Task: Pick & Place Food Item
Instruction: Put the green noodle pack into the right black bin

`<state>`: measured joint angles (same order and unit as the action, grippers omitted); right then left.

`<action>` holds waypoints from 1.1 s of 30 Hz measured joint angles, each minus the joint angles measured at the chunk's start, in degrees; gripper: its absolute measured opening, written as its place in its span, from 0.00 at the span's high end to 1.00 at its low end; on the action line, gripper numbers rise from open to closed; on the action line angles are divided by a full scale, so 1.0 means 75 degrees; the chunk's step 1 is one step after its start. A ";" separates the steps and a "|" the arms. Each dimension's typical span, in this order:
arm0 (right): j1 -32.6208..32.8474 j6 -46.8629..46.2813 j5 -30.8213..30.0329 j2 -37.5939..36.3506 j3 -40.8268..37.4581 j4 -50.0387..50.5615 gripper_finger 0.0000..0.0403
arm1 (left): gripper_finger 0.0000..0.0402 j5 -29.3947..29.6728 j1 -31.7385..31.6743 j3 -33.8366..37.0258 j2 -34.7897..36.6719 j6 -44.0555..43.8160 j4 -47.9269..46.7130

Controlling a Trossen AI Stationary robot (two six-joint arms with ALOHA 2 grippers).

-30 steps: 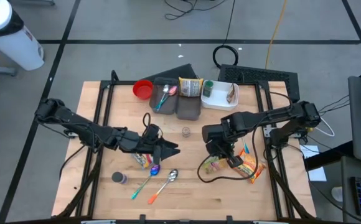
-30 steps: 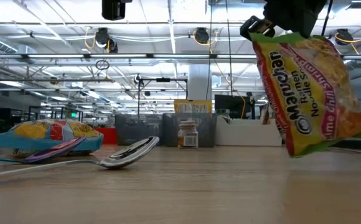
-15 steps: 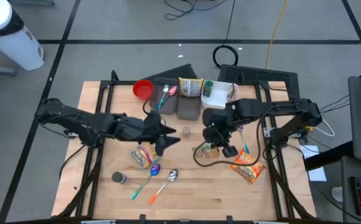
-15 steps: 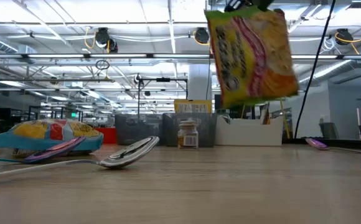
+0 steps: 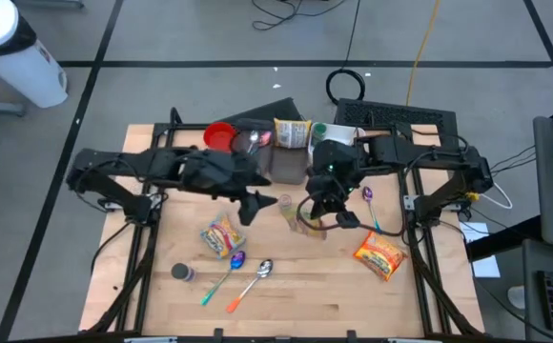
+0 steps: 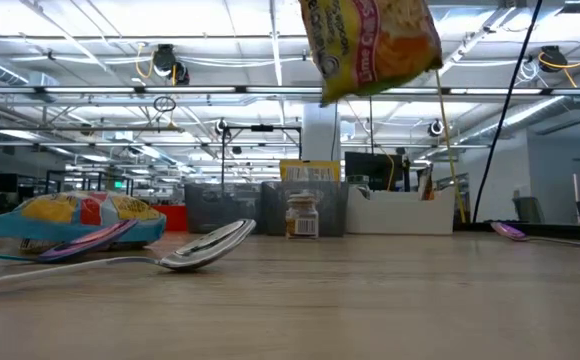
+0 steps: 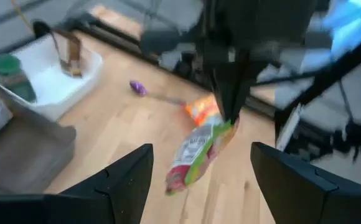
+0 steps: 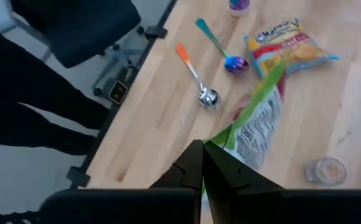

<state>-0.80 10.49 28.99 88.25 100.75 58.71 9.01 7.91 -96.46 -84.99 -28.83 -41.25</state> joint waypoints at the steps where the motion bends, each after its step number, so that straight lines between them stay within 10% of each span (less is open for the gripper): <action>1: 0.0000 -0.0001 0.0069 0.0000 0.0000 -0.0047 1.00 | 0.32 -0.0175 -0.0051 -0.0224 -0.0202 0.0088 -0.0155; 16: -0.0023 -0.0309 0.0551 -0.0416 0.0002 -0.1146 1.00 | 0.32 -0.1275 -0.0410 -0.3382 -0.2446 0.1610 -0.2217; 33: -0.0099 -0.0526 0.0548 -0.0629 -0.0012 -0.1509 1.00 | 0.32 -0.2175 -0.0459 -0.3600 -0.2842 0.1787 -0.2033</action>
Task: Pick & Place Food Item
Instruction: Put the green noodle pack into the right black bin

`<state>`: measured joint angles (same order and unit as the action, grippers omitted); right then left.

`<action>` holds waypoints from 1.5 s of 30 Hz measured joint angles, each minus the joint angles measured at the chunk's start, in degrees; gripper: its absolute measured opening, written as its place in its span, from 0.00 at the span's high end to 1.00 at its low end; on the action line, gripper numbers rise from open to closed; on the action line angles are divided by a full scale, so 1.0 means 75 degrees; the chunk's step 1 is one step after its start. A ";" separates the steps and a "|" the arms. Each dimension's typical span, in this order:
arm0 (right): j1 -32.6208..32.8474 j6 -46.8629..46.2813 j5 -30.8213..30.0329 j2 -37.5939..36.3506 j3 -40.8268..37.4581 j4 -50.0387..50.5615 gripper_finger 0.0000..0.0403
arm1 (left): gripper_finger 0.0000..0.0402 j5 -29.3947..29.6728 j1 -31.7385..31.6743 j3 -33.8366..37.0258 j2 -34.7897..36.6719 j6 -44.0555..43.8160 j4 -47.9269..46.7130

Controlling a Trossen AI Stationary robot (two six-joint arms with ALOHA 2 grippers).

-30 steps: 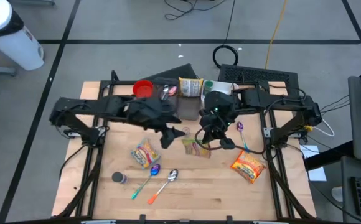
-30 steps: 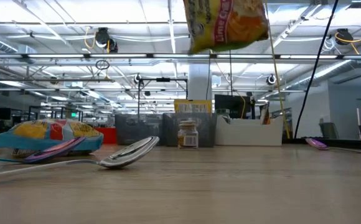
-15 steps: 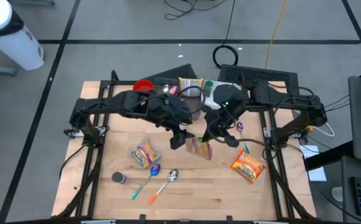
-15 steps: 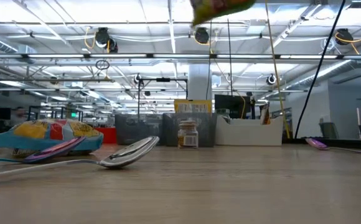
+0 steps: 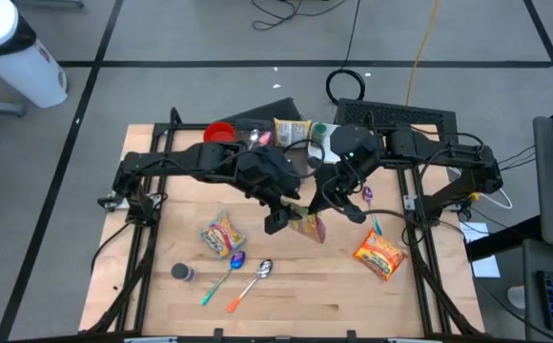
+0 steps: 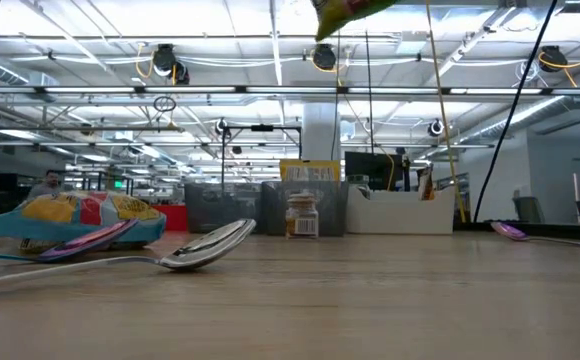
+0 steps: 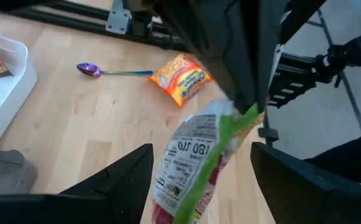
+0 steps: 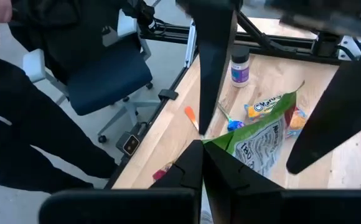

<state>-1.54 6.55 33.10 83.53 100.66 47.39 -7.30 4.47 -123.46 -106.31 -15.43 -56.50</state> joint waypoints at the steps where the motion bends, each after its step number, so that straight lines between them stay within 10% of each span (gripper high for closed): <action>1: 0.0000 0.0000 0.0000 0.0000 0.0000 -0.0024 1.00 | 0.32 -0.0025 0.0000 -0.0003 0.0017 -0.0005 0.0004; 25: 0.0000 0.0044 0.0000 0.0006 0.0000 -0.0116 1.00 | 0.98 -0.1053 -0.0300 -0.0006 0.0016 0.0244 0.0033; 45: -0.0065 -0.0167 -0.0628 -0.0059 0.0000 -0.0119 0.90 | 0.99 -0.1635 -0.0600 -0.0010 0.0016 0.0326 0.0165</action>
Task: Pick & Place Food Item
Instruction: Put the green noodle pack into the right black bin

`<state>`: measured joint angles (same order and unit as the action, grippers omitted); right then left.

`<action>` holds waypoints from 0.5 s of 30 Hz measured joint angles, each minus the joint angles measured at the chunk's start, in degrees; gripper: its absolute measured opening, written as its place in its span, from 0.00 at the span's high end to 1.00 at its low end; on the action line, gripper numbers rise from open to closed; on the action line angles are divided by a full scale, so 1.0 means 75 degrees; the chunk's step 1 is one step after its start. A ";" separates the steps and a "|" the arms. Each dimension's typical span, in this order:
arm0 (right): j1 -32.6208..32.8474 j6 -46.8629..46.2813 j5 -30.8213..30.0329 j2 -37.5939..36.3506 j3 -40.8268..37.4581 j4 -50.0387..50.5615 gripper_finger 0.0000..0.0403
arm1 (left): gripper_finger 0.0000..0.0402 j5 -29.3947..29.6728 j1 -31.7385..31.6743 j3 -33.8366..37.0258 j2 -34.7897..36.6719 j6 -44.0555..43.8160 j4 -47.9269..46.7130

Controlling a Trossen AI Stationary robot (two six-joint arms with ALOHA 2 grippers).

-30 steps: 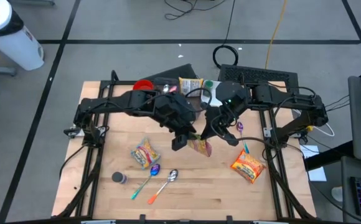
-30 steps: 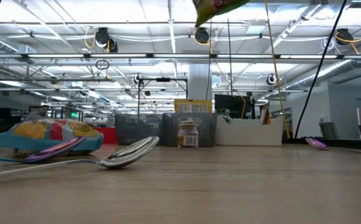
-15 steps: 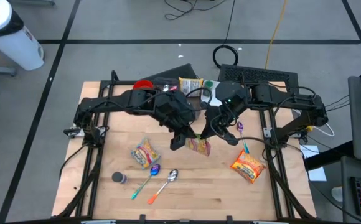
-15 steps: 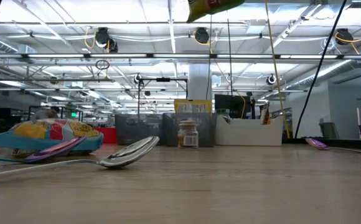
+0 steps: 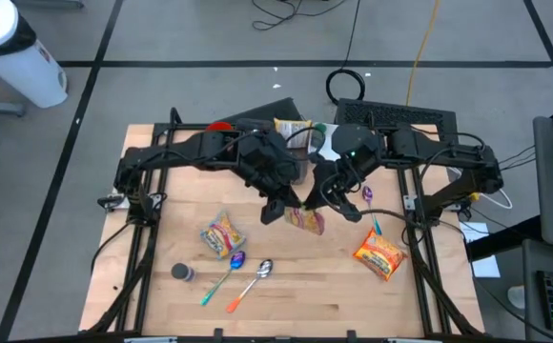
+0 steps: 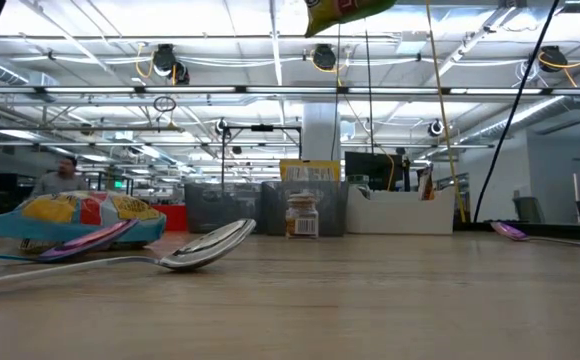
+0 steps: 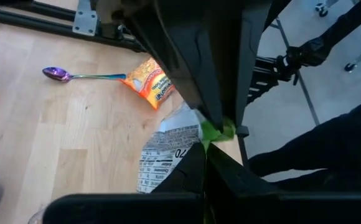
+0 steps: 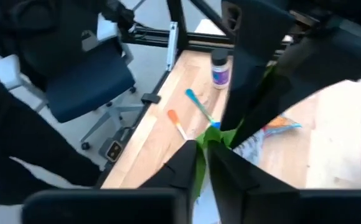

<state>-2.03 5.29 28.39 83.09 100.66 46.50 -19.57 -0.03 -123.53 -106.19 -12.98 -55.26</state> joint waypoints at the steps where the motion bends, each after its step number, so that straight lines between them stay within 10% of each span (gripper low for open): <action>1: -0.0047 -0.0012 -0.0004 -0.0024 0.0000 -0.0018 0.86 | 0.99 -0.0042 -0.0029 -0.0053 0.0000 -0.0001 -0.0070; 15: -0.0994 -0.0253 -0.1595 -0.0958 0.0000 -0.0257 0.44 | 1.00 -0.0205 -0.1027 -0.1143 0.0013 0.1014 -0.2075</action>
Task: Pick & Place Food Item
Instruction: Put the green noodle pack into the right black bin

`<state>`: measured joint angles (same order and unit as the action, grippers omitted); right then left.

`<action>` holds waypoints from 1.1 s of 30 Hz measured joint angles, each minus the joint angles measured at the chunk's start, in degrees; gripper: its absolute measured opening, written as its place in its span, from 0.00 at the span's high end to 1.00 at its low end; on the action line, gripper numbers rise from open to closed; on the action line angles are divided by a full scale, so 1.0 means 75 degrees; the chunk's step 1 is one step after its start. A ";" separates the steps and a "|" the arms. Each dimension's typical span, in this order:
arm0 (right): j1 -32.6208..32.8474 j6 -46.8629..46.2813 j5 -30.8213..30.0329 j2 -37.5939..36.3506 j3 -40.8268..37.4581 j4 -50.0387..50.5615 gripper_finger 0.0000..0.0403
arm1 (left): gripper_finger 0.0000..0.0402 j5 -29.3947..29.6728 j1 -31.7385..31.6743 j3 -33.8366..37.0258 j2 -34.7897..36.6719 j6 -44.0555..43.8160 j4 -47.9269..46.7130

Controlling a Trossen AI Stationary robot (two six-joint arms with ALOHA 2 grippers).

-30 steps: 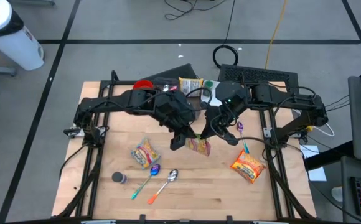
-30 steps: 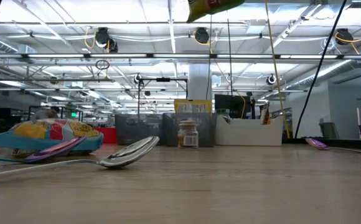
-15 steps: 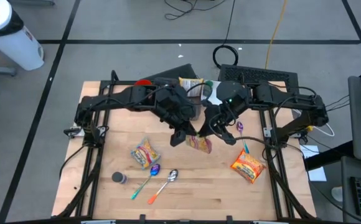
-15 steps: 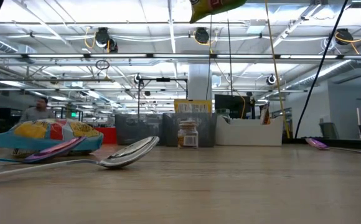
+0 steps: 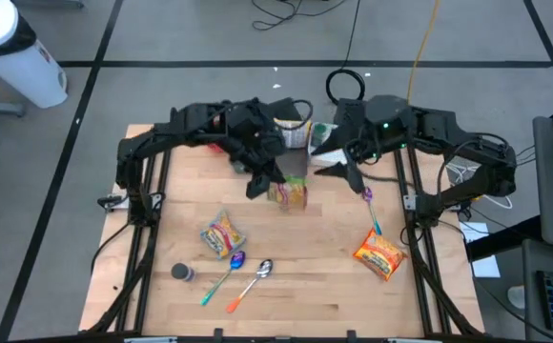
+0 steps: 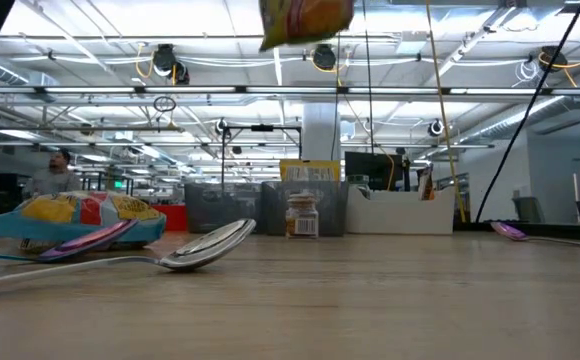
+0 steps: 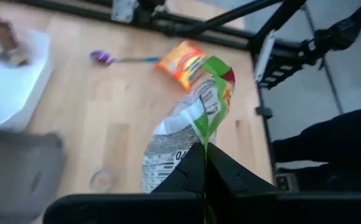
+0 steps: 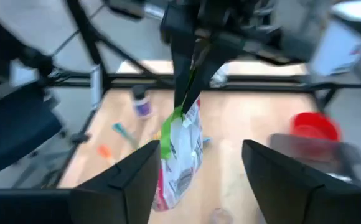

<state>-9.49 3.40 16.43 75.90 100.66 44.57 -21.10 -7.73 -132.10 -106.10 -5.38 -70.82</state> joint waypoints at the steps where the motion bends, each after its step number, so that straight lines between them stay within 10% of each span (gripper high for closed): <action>1: -0.0053 0.0003 -0.0050 -0.0067 -0.0013 0.0036 0.43 | 1.00 -0.0011 -0.0126 -0.0048 -0.0004 0.0091 -0.0184; 16: -0.0194 -0.0997 -0.0581 -0.1609 -0.3857 -0.3331 0.43 | 1.00 0.0857 -0.1964 -0.0086 -0.0094 0.0969 -0.0462; 33: -0.0727 -0.2443 -0.0839 -0.2668 -0.7110 -0.6876 0.42 | 1.00 0.0017 -0.2905 -0.0086 -0.1121 0.1294 0.0456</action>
<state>-14.94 -14.92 10.14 55.89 47.34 -6.99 -20.98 -29.52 -132.75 -114.50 4.33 -67.40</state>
